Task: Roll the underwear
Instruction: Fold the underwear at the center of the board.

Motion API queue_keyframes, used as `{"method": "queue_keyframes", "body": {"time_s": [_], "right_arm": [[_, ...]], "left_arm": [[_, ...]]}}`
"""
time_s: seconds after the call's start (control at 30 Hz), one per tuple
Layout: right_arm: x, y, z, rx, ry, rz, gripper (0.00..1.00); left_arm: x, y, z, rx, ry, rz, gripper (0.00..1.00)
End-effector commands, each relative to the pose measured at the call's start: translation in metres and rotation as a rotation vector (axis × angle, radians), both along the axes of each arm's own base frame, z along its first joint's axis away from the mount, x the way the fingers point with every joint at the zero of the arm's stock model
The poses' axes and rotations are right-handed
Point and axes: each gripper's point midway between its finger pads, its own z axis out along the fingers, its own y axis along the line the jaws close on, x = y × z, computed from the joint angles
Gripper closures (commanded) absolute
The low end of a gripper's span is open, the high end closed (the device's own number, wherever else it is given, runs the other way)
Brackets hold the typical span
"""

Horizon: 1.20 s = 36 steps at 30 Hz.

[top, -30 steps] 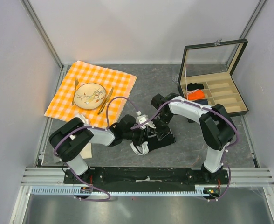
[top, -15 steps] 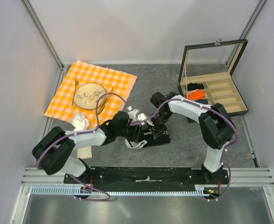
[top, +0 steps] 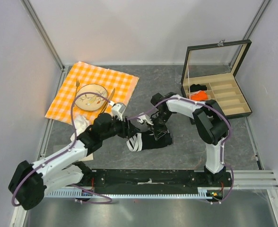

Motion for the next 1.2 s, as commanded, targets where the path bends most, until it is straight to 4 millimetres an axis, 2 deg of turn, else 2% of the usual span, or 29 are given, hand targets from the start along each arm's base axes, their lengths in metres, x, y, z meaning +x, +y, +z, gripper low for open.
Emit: {"method": "queue_keyframes", "body": {"time_s": [0.0,0.03,0.1,0.23,0.4,0.53,0.7,0.8,0.9,0.93,0.97,1.03,1.1,1.17], "right_arm": [[0.014,0.016,0.015,0.036,-0.002,-0.043,0.81],[0.015,0.018,0.016,0.039,-0.002,-0.048,0.81],[0.017,0.022,0.019,0.048,0.007,-0.063,0.81],[0.023,0.026,0.019,0.044,-0.001,-0.069,0.80],[0.028,0.027,0.009,0.011,-0.006,-0.091,0.82],[0.031,0.030,0.011,0.014,-0.009,-0.115,0.95],[0.034,0.044,0.018,0.032,-0.027,-0.120,0.98],[0.038,0.051,0.015,0.016,-0.047,-0.143,0.97],[0.046,0.052,0.010,-0.007,-0.070,-0.191,0.94],[0.048,0.051,0.010,-0.012,-0.076,-0.203,0.90],[0.051,0.052,0.012,-0.005,-0.088,-0.218,0.86],[0.055,0.052,0.020,0.011,-0.078,-0.256,0.76],[0.060,0.054,0.038,0.061,-0.080,-0.282,0.71],[0.068,0.050,0.053,0.097,-0.086,-0.322,0.66]], "left_arm": [[0.001,0.023,0.005,0.032,-0.079,0.068,0.41],[0.000,0.025,0.012,0.011,-0.098,0.080,0.41],[-0.003,0.028,0.011,0.000,-0.097,0.084,0.41],[-0.015,0.019,0.007,-0.037,-0.071,0.018,0.43],[-0.017,0.009,0.001,-0.039,-0.045,-0.034,0.46],[-0.020,0.004,-0.002,-0.048,-0.033,-0.065,0.47],[-0.024,-0.003,-0.005,-0.059,-0.023,-0.105,0.48],[-0.025,-0.006,-0.014,-0.052,-0.003,-0.115,0.49],[-0.024,-0.013,-0.019,-0.059,0.011,-0.128,0.52],[-0.023,-0.016,-0.016,-0.070,0.000,-0.135,0.53],[-0.022,-0.018,-0.022,-0.061,0.014,-0.134,0.54],[-0.018,-0.023,-0.023,-0.070,0.013,-0.130,0.55],[-0.016,-0.025,-0.033,-0.052,0.039,-0.122,0.58],[-0.013,-0.030,-0.032,-0.059,0.031,-0.120,0.60]]}}
